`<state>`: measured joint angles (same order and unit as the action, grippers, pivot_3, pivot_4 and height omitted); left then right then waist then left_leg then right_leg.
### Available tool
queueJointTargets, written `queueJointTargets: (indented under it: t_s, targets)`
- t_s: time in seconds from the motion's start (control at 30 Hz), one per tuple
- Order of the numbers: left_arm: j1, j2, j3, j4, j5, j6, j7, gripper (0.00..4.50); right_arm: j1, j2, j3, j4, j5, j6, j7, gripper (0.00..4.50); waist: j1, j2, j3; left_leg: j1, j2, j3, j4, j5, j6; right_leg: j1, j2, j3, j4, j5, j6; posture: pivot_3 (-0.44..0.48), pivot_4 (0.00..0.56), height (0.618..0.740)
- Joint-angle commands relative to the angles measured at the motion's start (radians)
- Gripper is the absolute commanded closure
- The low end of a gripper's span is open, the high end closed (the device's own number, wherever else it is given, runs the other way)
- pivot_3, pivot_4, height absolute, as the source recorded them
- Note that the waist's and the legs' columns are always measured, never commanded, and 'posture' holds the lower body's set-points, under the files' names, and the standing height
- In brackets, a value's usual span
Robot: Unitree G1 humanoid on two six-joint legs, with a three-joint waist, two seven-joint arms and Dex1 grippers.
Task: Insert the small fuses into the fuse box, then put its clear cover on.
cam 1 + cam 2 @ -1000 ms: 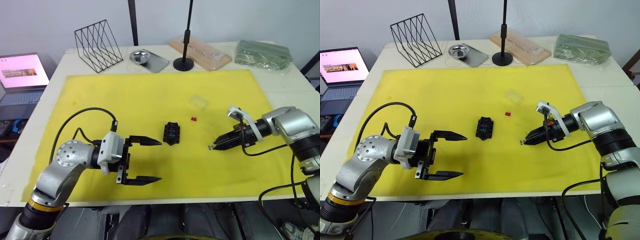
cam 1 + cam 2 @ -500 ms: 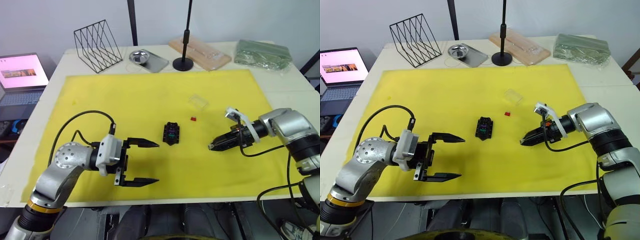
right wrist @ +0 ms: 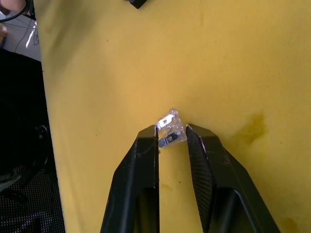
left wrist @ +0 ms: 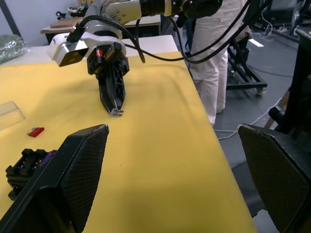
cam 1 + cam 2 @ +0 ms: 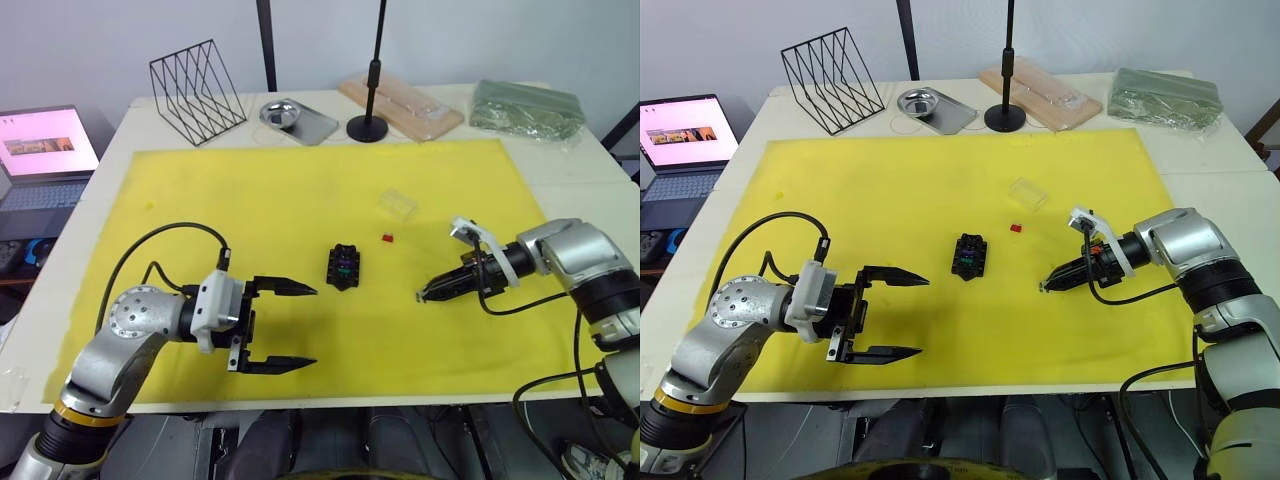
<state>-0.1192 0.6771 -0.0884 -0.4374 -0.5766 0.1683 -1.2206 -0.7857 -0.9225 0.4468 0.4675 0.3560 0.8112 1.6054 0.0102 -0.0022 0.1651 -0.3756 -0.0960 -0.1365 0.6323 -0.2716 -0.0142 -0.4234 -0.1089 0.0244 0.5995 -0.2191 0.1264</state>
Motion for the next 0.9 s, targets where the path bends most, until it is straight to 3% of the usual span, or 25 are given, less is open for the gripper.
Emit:
queueJointTargets:
  t_s: [0.03,0.1,0.23,0.67,0.73,0.9]
  targets:
    - [-0.004,0.011,0.021,-0.016,-0.001,-0.012,-0.003,0.00,-0.015,-0.003,-0.004,-0.001,0.001,0.003,0.009,3.57,0.000,0.000,0.000,0.000,0.000,0.000,0.000,0.000,0.000,0.000,0.000,0.000,0.000,0.000,0.000,0.000,0.150,0.740]
    - [-0.005,0.011,0.020,-0.017,-0.001,-0.011,-0.003,0.00,-0.015,-0.003,-0.004,-0.001,0.000,0.003,0.009,3.57,0.000,0.000,0.000,0.000,0.000,0.000,0.000,0.000,0.000,0.000,0.000,0.000,0.000,0.000,0.000,0.000,0.150,0.740]
    - [-0.009,0.010,0.018,-0.020,-0.002,-0.007,0.000,0.00,-0.011,-0.004,-0.002,-0.004,-0.008,-0.005,0.009,4.44,0.000,0.000,0.000,0.000,0.000,0.000,0.000,0.000,0.000,0.000,0.000,0.000,0.000,0.000,0.000,0.000,0.150,0.740]
    - [-0.020,0.013,0.019,-0.022,-0.004,0.000,0.004,0.00,-0.009,-0.020,-0.027,-0.034,0.010,0.018,0.009,4.48,0.000,0.000,0.000,0.000,0.000,0.000,0.000,0.000,0.000,0.000,0.000,0.000,0.000,0.000,0.000,0.000,0.150,0.740]
    - [-0.014,0.014,0.031,-0.026,-0.006,-0.002,0.010,0.00,-0.007,-0.042,-0.071,-0.098,0.036,0.062,0.009,4.48,0.000,0.000,0.000,0.000,0.000,0.000,0.000,0.000,0.000,0.000,0.000,0.000,0.000,0.000,0.000,0.000,0.150,0.740]
    - [0.027,0.030,0.116,-0.035,-0.063,0.044,0.058,0.00,0.058,-0.129,-0.255,-0.480,0.184,0.247,-0.062,4.48,0.002,0.001,0.000,-0.001,0.000,0.000,-0.001,0.000,0.000,-0.002,0.000,0.000,0.001,0.000,0.000,0.000,0.150,0.740]
